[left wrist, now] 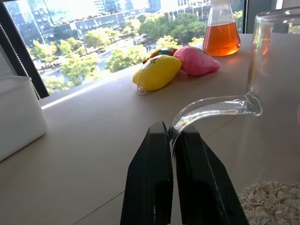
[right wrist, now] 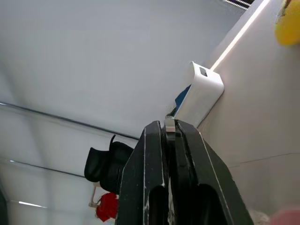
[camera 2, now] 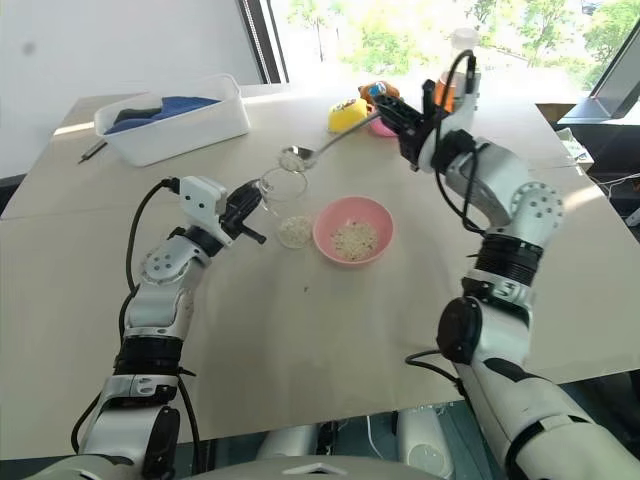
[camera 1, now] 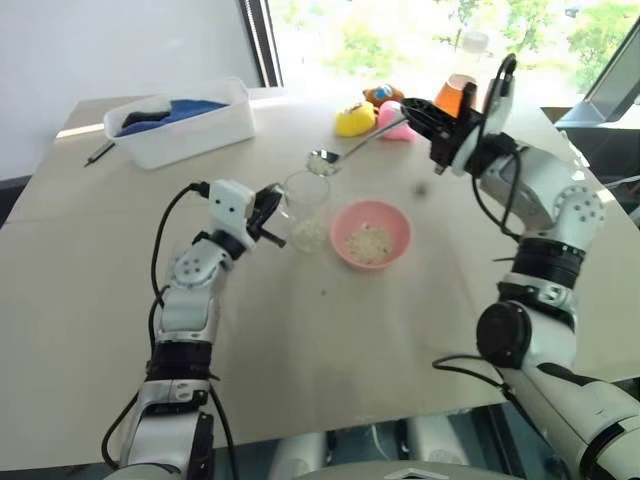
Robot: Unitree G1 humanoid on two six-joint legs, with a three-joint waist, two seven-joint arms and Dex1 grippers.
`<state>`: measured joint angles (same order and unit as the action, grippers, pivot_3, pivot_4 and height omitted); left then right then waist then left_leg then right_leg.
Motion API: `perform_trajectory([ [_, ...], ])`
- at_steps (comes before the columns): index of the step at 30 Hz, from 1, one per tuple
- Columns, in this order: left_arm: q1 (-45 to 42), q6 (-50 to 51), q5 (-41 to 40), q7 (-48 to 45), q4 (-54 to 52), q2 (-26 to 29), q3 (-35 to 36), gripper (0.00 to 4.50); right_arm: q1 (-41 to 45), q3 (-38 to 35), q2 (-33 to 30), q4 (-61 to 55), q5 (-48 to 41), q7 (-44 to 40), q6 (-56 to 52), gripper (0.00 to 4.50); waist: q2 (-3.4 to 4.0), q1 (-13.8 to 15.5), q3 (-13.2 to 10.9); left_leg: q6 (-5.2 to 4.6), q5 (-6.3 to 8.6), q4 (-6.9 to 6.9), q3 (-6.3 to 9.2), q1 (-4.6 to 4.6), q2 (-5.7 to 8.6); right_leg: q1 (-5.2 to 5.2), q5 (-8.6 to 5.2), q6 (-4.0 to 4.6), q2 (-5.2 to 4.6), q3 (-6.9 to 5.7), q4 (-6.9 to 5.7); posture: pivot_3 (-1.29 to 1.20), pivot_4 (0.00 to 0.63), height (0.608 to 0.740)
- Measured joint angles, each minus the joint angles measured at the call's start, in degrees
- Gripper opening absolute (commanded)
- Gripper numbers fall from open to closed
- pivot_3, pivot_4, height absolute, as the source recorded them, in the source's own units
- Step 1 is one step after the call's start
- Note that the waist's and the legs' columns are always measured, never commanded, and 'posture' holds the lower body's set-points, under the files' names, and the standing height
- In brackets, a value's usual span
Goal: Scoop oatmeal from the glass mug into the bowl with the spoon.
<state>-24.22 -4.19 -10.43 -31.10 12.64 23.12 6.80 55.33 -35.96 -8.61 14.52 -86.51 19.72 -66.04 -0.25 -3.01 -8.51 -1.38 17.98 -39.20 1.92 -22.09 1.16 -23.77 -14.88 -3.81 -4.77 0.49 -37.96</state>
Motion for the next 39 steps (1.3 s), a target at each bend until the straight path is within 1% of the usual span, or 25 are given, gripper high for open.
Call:
perform_trajectory([
  [5,-0.09,0.00,-0.04,0.02,0.68,0.06,0.13,0.01,-3.37,1.39,-4.99,-0.64,-1.17,0.58,0.05,0.00,0.00,-0.39,0.00,0.00,0.00,0.01,-0.02,0.00,-0.05,-0.01,0.00,0.00,0.03,0.02,0.01,0.00,0.150,0.740],
  [9,-0.21,-0.05,-0.03,0.16,1.51,0.06,0.16,0.01,-6.62,7.97,-10.36,-3.66,3.80,-4.73,-1.27,0.00,0.00,-0.60,0.00,-0.01,0.01,0.00,-0.09,0.02,-0.21,-0.01,0.00,-0.01,0.06,0.08,0.03,0.00,0.150,0.740],
  [13,-0.18,-0.11,-0.02,0.24,1.63,0.05,0.15,0.01,-7.46,16.99,-13.02,-7.66,12.44,-13.18,-0.72,0.00,0.00,-0.71,0.00,-0.01,0.01,-0.01,-0.09,0.03,-0.24,-0.03,0.00,-0.01,0.08,0.09,0.05,0.00,0.150,0.740],
  [16,-0.13,-0.13,-0.01,0.34,1.63,0.05,0.16,0.01,-7.21,24.55,-15.37,-11.86,20.19,-20.49,1.79,0.00,0.00,-0.55,0.00,-0.01,0.01,-0.02,-0.07,0.02,-0.23,-0.03,0.00,-0.01,0.08,0.07,0.06,0.00,0.150,0.740],
  [18,0.03,-0.13,-0.01,0.43,1.60,0.06,0.22,0.01,-6.81,30.55,-18.47,-14.58,26.54,-26.88,4.47,0.00,0.00,-0.39,0.00,-0.01,0.01,-0.04,-0.06,0.01,-0.22,-0.03,0.00,-0.01,0.07,0.06,0.08,0.00,0.150,0.740],
  [22,0.82,-0.18,-0.01,0.93,1.52,0.07,0.64,0.01,-5.24,40.01,-23.79,-19.15,36.90,-38.47,9.97,0.00,-0.01,-0.11,-0.01,-0.01,0.01,-0.04,-0.01,0.01,-0.22,-0.03,0.00,-0.01,0.06,0.02,0.18,0.00,0.150,0.740],
  [24,1.04,-0.44,0.01,1.01,1.44,0.07,0.64,0.01,-4.78,42.77,-25.59,-20.82,41.09,-43.31,12.86,0.00,-0.01,0.12,-0.01,-0.01,0.01,-0.05,-0.01,0.01,-0.22,-0.03,0.00,-0.01,0.06,0.02,0.18,0.00,0.150,0.740],
  [31,1.61,-1.41,0.04,1.35,1.39,0.06,0.64,0.01,-2.69,47.78,-27.39,-24.74,50.74,-54.47,19.51,0.00,-0.02,0.78,-0.01,-0.01,0.01,-0.07,0.01,0.01,-0.23,-0.03,0.00,-0.01,0.03,0.01,0.19,0.00,0.150,0.740],
  [34,1.68,-1.68,0.14,1.39,1.39,0.05,0.56,0.01,-2.42,48.65,-27.74,-25.17,54.28,-56.83,21.95,0.00,-0.03,0.87,-0.01,0.00,0.01,-0.08,0.02,0.01,-0.21,-0.03,0.00,-0.01,0.00,0.00,0.19,0.00,0.150,0.740],
  [35,1.81,-1.86,0.15,1.45,1.38,0.06,0.58,0.01,-2.43,48.10,-26.85,-25.04,54.29,-56.64,21.41,0.00,-0.03,0.89,-0.01,0.00,0.01,-0.08,0.02,0.01,-0.21,-0.03,0.00,-0.01,-0.01,0.00,0.18,0.00,0.150,0.740],
  [37,1.85,-2.01,0.21,1.53,1.37,0.01,0.45,0.01,-2.49,42.69,-21.44,-23.32,50.71,-53.58,17.50,0.00,-0.04,0.77,-0.01,0.01,0.00,-0.08,0.03,0.03,-0.23,-0.03,0.00,-0.01,0.00,0.02,0.13,0.00,0.150,0.740],
  [38,1.83,-2.02,0.21,1.53,1.36,-0.01,0.38,0.01,-2.49,42.01,-20.92,-23.03,50.21,-53.14,17.13,0.00,-0.04,0.79,-0.01,0.01,0.00,-0.09,0.03,0.03,-0.23,-0.03,0.00,-0.01,0.00,0.01,0.12,0.00,0.150,0.740],
  [39,1.94,-2.16,0.21,1.55,1.30,-0.07,0.24,0.01,-1.56,36.73,-16.91,-19.71,47.39,-48.86,13.86,0.00,-0.04,0.86,-0.01,0.02,0.00,-0.10,0.04,0.03,-0.23,-0.03,0.00,0.00,-0.01,0.00,0.09,0.00,0.150,0.740],
])
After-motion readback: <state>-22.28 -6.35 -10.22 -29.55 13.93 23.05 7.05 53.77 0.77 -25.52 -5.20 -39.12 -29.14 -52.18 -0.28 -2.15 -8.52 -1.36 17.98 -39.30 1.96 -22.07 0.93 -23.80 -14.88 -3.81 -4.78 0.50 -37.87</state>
